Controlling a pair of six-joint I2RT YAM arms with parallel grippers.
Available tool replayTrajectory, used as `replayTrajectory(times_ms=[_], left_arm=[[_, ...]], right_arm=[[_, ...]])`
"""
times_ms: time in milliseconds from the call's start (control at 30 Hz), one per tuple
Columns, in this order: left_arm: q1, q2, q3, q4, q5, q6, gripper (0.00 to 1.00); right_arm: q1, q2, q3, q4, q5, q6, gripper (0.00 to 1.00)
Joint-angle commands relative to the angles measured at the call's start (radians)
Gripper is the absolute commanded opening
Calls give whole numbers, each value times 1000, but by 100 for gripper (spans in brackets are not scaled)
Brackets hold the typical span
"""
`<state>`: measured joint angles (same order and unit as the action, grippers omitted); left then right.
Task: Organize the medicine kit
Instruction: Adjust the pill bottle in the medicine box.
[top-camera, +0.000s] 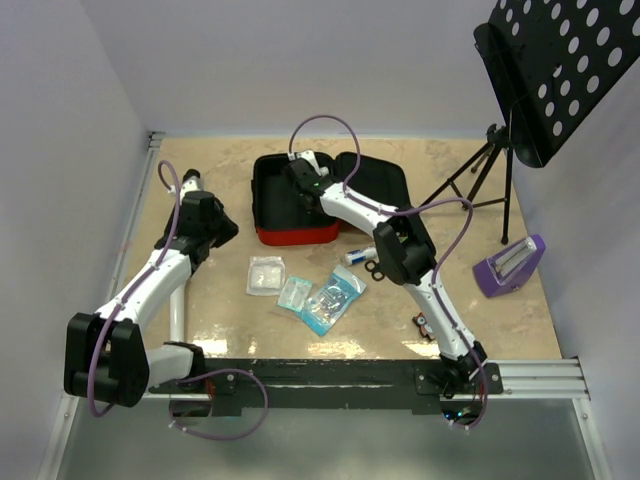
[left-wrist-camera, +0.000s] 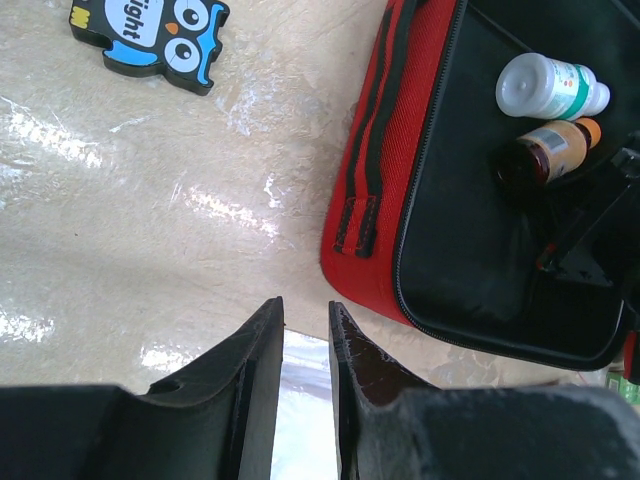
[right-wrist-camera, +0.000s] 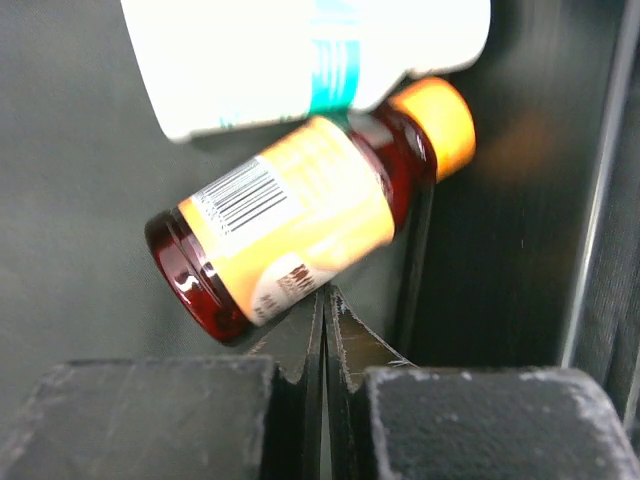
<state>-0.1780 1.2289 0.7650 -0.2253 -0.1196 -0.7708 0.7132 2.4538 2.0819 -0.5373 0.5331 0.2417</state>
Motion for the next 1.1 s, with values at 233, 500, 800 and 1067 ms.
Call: replayTrajectory(times_ms=[233, 500, 800, 1067], left_arm=[[-3, -5, 20, 26, -8, 5, 29], [-2, -2, 17, 23, -12, 5, 29], [-3, -5, 19, 21, -8, 4, 29], [-2, -12, 22, 18, -11, 2, 29]], right_arm=[[-17, 8, 106, 86, 39, 39, 0], [-24, 22, 115, 108, 19, 61, 8], [-12, -182, -88, 241, -83, 68, 20], [26, -119, 32, 228, -189, 30, 24]])
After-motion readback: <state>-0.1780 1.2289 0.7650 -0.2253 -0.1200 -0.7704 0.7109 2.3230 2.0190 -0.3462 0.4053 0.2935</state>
